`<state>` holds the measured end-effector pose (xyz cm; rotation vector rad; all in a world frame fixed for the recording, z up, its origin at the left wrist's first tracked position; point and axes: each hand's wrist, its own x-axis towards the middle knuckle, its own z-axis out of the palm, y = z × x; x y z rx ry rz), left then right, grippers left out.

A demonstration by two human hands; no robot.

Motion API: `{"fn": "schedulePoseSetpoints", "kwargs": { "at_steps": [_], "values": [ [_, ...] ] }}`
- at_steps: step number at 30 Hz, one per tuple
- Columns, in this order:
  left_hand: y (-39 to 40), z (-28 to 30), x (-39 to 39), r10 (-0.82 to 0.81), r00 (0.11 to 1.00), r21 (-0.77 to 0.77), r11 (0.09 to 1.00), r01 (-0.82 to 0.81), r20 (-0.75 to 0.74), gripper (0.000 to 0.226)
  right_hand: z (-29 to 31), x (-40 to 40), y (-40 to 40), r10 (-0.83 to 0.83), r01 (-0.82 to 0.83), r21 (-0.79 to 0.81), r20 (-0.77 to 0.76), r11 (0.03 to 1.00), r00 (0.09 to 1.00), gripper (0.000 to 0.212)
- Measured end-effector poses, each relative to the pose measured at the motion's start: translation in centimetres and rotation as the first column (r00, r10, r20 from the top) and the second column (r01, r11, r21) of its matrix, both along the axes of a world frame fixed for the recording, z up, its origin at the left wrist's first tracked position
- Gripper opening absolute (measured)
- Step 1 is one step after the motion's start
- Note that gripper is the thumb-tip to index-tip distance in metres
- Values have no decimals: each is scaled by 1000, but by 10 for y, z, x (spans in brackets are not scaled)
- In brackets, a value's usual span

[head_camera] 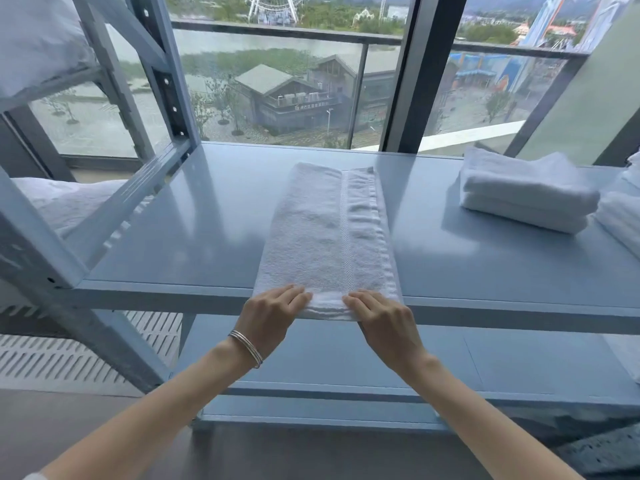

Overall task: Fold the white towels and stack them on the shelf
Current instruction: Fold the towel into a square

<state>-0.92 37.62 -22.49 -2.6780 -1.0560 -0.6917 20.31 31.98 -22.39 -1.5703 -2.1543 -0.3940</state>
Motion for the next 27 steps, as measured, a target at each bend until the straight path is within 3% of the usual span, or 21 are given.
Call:
{"fn": "schedulePoseSetpoints", "kwargs": {
  "at_steps": [5, 9, 11, 15, 18, 21, 22, 24, 26, 27],
  "values": [
    [-37, 18, -11, 47, 998, -93, 994, -51, -46, 56, 13, -7, -33, -8, 7, -78, -16, 997, 1000, 36],
    [-57, 73, -17, 57, 997, 1, 998, -57, 54, 23, 65, -3, -54, -32, 37, 30, -131, 999, 991, 19],
    [-58, 98, -14, 85, 995, 17, 996, -86, 47, 17, 89, -4, -54, -77, 81, 34, -112, 996, 991, 14],
    [-36, 106, -2, 168, 971, -189, 961, -200, -173, 25, 99, 4, -26, -121, 139, -328, 76, 935, 990, 21],
    [-10, 116, 0, 225, 959, -250, 932, -264, -173, 28, 111, 15, 1, -103, 89, -373, -18, 923, 994, 22],
    [29, 123, 0, 175, 966, -363, 902, -235, -189, 25, 122, 25, 37, -147, 133, -511, 12, 849, 989, 24],
    [44, 126, -1, 105, 985, -480, 863, -159, -138, 22, 127, 30, 48, -147, 123, -568, 5, 814, 989, 28],
    [70, 140, -9, -1, 998, -715, 698, 40, 55, 19, 139, 44, 66, -96, -14, -614, -146, 789, 985, 35],
    [98, 153, -14, 74, 948, -806, 550, 220, 309, 22, 154, 56, 87, -88, -147, -529, -394, 836, 915, 28],
    [116, 154, -12, 168, 897, -798, 542, 263, 409, 22, 156, 61, 102, -99, -149, -440, -492, 886, 865, 23]
  ]
}}
